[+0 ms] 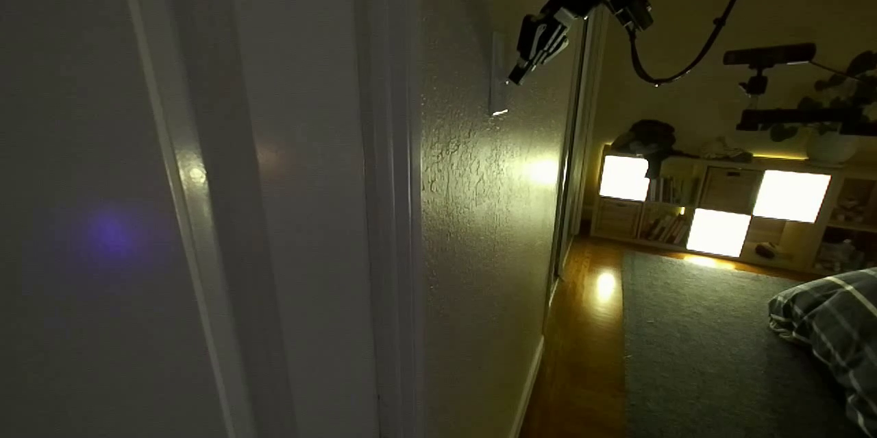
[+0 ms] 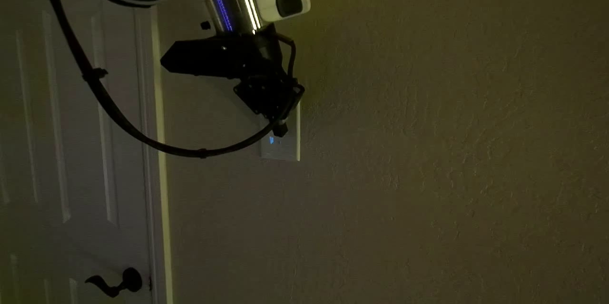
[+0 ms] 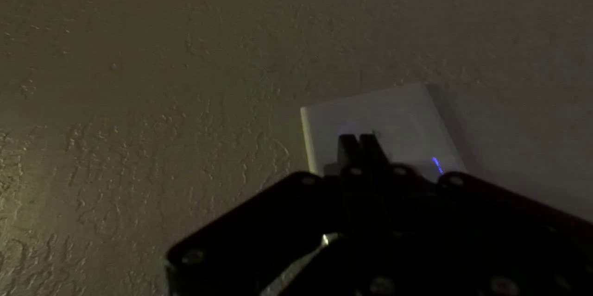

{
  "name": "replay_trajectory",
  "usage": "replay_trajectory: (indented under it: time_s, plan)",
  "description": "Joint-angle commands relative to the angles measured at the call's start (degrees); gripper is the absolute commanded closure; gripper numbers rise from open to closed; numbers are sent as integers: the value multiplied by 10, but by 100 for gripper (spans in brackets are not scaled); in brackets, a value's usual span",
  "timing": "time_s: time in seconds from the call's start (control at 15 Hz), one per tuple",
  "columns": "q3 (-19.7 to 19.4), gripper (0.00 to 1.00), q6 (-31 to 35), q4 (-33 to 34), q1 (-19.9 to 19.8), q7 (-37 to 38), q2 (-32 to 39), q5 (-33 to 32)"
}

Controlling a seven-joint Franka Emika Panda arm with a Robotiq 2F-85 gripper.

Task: Turn on the light switch, turn it off then turn it back on

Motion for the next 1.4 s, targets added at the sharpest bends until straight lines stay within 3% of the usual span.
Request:
replay_trajectory:
  time_s: [0.0, 0.47, 1.33]
  plan:
    - [-6, 94, -13, -32, -4, 9, -45, -20]
    - [-15, 95, -106, -39, -3, 11, -47, -13]
    - [0, 95, -63, 8, -3, -10, 14, 24]
